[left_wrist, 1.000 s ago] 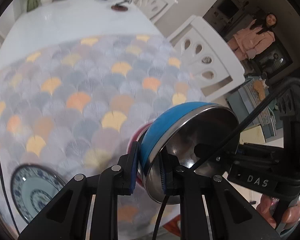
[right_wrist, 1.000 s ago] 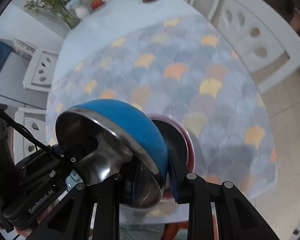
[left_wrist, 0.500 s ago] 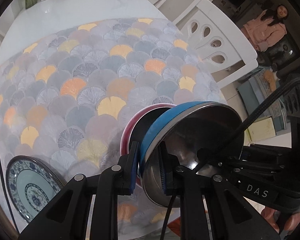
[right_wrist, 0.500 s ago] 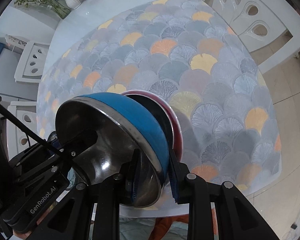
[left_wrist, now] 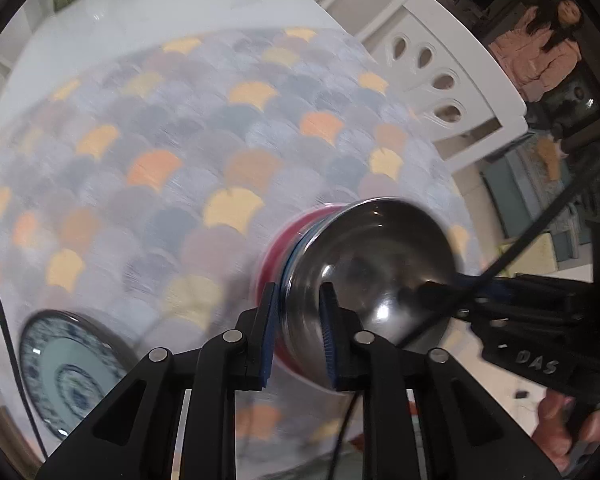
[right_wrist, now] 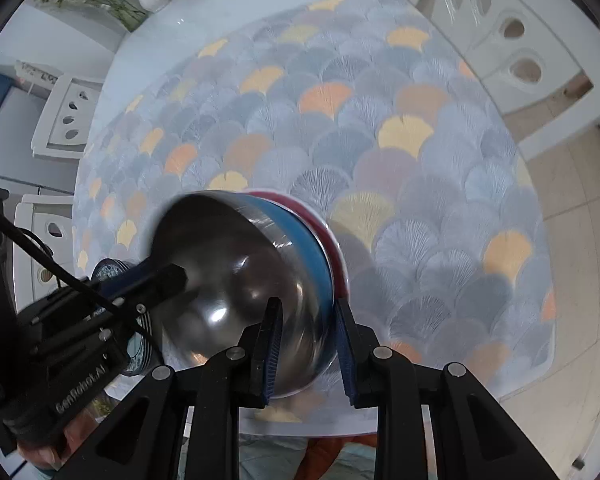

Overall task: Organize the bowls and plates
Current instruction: 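Carry the blue steel bowl and lower it into the red bowl, then open both grippers and back away from the nested bowls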

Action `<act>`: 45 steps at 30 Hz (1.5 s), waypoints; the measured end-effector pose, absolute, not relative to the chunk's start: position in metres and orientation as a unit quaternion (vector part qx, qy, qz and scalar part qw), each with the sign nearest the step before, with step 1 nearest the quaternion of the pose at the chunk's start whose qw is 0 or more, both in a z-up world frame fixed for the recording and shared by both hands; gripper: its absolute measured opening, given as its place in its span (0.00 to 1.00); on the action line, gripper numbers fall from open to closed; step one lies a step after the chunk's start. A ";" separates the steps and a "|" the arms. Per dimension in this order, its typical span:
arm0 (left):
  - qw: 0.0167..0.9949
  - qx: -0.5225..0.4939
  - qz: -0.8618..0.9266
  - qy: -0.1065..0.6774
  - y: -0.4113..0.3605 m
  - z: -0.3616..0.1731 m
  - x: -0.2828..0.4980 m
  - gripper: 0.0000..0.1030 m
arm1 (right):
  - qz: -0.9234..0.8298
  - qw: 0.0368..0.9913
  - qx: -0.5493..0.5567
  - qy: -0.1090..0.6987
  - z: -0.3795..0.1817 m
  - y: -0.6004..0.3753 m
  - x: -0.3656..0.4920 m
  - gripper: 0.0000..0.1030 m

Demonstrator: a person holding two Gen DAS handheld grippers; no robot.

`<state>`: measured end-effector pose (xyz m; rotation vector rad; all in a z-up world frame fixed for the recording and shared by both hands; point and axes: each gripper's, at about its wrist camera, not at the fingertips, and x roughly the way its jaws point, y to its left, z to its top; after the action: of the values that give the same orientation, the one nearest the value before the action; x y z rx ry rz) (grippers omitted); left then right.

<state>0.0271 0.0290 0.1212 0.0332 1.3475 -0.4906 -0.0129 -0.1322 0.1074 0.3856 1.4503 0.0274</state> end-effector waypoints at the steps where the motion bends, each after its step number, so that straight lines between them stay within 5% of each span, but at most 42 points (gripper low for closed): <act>1: 0.755 0.014 -0.228 0.615 0.031 0.123 0.028 0.17 | 0.014 0.734 0.173 0.657 0.109 -0.133 -0.012 0.25; 12: 0.752 -0.015 -0.219 0.621 0.039 0.117 0.026 0.17 | 0.052 0.735 0.166 0.656 0.106 -0.139 -0.011 0.25; 22: 0.808 -0.090 -0.202 0.546 0.066 0.154 0.027 0.17 | 0.114 0.818 0.113 0.553 0.169 -0.148 -0.003 0.32; 24: 0.812 -0.105 -0.194 0.540 0.069 0.157 0.028 0.25 | 0.134 0.820 0.120 0.544 0.173 -0.153 0.000 0.34; 28: 0.815 -0.143 -0.175 0.534 0.076 0.158 0.024 0.36 | 0.161 0.823 0.139 0.527 0.179 -0.165 0.002 0.54; 30: 0.812 -0.162 -0.164 0.535 0.080 0.155 0.021 0.49 | 0.171 0.823 0.144 0.522 0.180 -0.171 0.004 0.55; 45: 0.824 -0.147 -0.086 0.541 0.079 0.143 -0.019 0.50 | 0.208 0.758 0.131 0.604 0.124 -0.153 0.013 0.55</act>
<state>-0.0190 0.0790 0.1435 -0.3121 1.1493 -0.1826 0.0129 -0.1533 0.1239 0.2864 1.3169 0.4524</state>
